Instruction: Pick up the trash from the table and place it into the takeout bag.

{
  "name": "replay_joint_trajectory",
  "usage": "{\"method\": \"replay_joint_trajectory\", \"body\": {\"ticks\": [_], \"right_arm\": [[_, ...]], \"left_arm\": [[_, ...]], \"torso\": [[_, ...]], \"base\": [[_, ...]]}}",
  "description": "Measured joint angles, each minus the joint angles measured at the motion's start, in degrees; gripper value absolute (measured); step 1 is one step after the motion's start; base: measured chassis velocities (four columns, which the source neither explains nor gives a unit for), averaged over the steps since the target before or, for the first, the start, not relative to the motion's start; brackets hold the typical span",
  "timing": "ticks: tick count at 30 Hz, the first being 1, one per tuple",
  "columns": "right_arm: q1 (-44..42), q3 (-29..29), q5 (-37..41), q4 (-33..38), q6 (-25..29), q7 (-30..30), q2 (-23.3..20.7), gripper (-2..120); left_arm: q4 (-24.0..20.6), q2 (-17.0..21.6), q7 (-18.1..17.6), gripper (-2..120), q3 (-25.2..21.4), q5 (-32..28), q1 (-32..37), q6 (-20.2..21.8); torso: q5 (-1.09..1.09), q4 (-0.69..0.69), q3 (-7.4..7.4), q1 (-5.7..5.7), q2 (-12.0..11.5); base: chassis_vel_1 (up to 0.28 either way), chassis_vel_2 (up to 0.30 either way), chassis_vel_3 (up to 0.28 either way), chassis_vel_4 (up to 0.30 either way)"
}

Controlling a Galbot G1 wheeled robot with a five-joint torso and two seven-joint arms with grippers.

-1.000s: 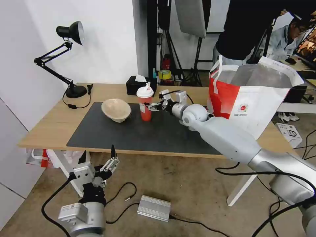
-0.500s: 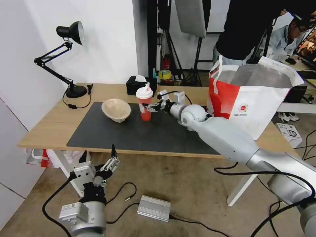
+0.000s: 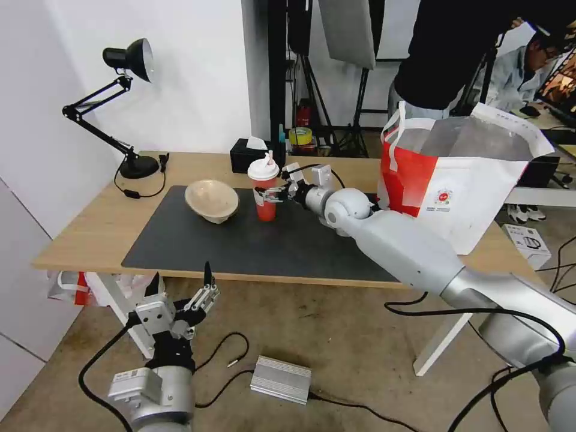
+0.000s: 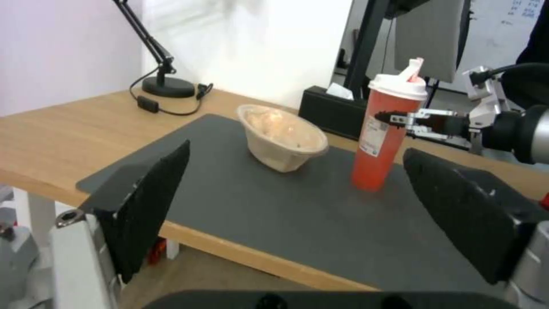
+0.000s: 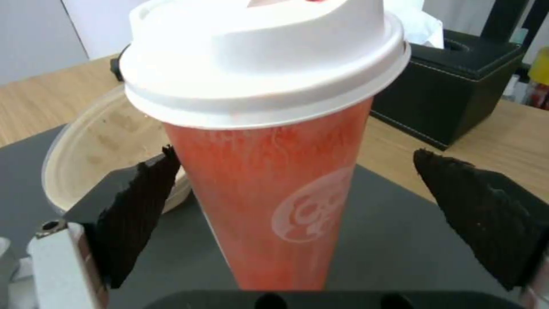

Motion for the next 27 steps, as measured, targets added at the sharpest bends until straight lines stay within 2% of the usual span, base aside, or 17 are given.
{"method": "replay_joint_trajectory", "body": {"ticks": [19,21,24,26,27], "right_arm": [[0.18,-0.11,-0.29,-4.38,1.07,-1.97,2.8,100],[0.0,-0.02,-0.28,-4.74,1.4,-2.5,2.81,92],[-0.09,0.0,-0.27,-4.75,1.49,-2.69,2.75,87],[-0.32,0.03,-0.25,-4.71,1.64,-2.95,2.44,73],[-0.32,0.03,-0.25,-4.71,1.64,-2.95,2.44,73]], "left_arm": [[0.02,0.72,-0.07,100,-0.3,-0.31,-0.58,0.0],[0.02,0.75,-0.09,100,-0.31,-0.31,-0.57,0.0],[0.02,0.78,-0.09,100,-0.31,-0.32,-0.57,0.0],[0.1,0.86,-0.1,100,-0.31,-0.32,-0.62,0.0],[0.1,0.86,-0.1,100,-0.31,-0.32,-0.62,0.0]], "torso": [[0.0,0.0,0.0,0.0,0.0],[0.0,0.0,0.0,0.0,0.0],[0.0,0.0,0.0,0.0,0.0],[0.0,0.0,0.0,0.0,0.0],[0.0,0.0,0.0,0.0,0.0]], "base": [[0.0,0.0,0.0,0.0],[0.0,0.0,0.0,0.0],[0.0,0.0,0.0,0.0],[0.0,0.0,0.0,0.0],[0.0,0.0,0.0,0.0]]}}
